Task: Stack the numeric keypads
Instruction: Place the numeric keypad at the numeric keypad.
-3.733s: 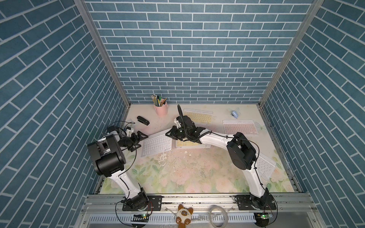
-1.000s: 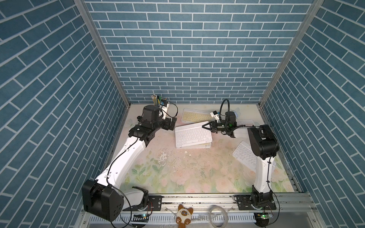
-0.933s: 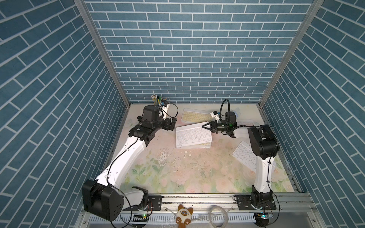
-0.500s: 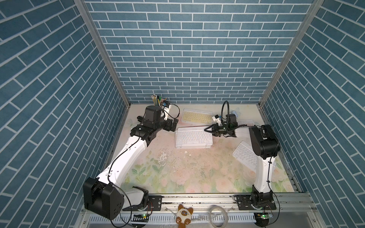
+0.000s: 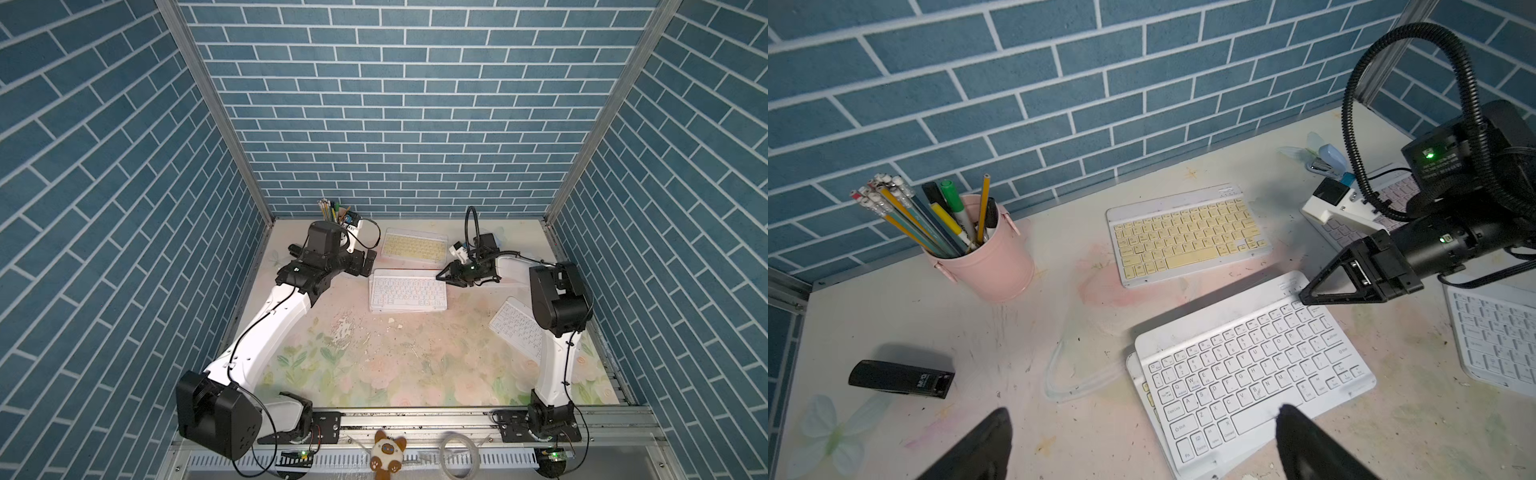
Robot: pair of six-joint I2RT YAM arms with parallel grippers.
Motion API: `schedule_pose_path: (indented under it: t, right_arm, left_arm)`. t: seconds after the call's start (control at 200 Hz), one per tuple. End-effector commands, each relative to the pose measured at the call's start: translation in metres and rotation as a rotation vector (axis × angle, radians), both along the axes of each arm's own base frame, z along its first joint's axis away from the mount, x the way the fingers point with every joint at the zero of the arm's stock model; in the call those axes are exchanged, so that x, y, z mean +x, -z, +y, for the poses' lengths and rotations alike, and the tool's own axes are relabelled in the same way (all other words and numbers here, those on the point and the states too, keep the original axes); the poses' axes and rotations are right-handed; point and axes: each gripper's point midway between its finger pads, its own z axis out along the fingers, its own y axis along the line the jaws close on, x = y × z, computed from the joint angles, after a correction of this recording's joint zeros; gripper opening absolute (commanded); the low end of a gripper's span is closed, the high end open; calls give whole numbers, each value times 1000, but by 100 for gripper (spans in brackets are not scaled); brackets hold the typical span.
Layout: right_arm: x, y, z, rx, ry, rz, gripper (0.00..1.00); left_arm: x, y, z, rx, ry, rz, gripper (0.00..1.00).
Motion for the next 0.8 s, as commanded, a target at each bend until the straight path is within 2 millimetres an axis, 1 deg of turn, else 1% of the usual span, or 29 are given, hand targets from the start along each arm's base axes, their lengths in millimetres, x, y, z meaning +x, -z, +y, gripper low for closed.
schedule_pose_path:
  t: [0.0, 0.065, 0.1, 0.14, 0.175, 0.185, 0.21, 0.23, 0.25, 0.265, 0.295, 0.31, 0.33, 0.35, 0.37, 0.385, 0.4, 0.44, 0.52, 0.625, 0.795]
  right_arm:
    - [4, -12, -15, -117, -15, -65, 42]
    - [9, -14, -20, -155, 5, -76, 45]
    - [10, -15, -22, -171, 11, -84, 48]
    - [11, -20, -23, -180, 20, -92, 51]
    - [12, -24, -26, -189, 33, -103, 56]
    - [12, -27, -26, -190, 37, -109, 59]
    - [11, -33, -27, -191, 44, -121, 61]
    - [12, -38, -28, -191, 53, -129, 66]
    - [10, -41, -30, -192, 64, -131, 67]
    - [10, -42, -32, -199, 75, -132, 71]
    - [9, -45, -35, -214, 102, -131, 73]
    - [9, -47, -38, -222, 117, -132, 78]
    - [8, -49, -39, -226, 132, -131, 80]
    - [6, -50, -41, -229, 149, -127, 87]
    - [5, -50, -43, -237, 171, -120, 90]
    - [5, -49, -45, -244, 194, -110, 95]
    - [4, -48, -47, -254, 218, -100, 98]
    - [1, -44, -50, -272, 266, -67, 98]
    - [-9, -34, -46, -305, 317, -8, 99]
    - [-21, -22, -29, -351, 319, 20, 98]
    - [-20, -10, -8, -413, 287, 32, 99]
  left_arm:
    - [0, -19, 10, 54, -29, -93, 99]
    - [3, -27, 15, 57, -53, -147, 100]
    - [6, -30, 20, 45, -94, -167, 100]
    - [9, -32, 33, 24, -185, -179, 100]
    - [10, -35, 40, 9, -235, -180, 100]
    - [10, -35, 42, 4, -239, -178, 100]
    - [10, -36, 41, -8, -231, -170, 100]
    - [10, -35, 39, -13, -220, -159, 100]
    - [11, -35, 36, -14, -209, -148, 100]
    - [11, -34, 35, -13, -200, -138, 100]
    - [11, -33, 32, -16, -188, -120, 99]
    - [12, -32, 30, -18, -183, -109, 100]
    - [12, -29, 28, -18, -179, -90, 100]
    - [12, -27, 27, -19, -175, -75, 100]
    - [13, -25, 25, -17, -169, -61, 100]
    - [13, -23, 25, -18, -172, -51, 100]
    - [13, -21, 24, -19, -173, -42, 100]
    - [13, -15, 24, -25, -183, -17, 99]
    - [11, -4, 20, -65, -182, 31, 100]
    - [6, 7, 12, -120, -172, 86, 100]
    - [-3, 23, 8, -146, -160, 159, 100]
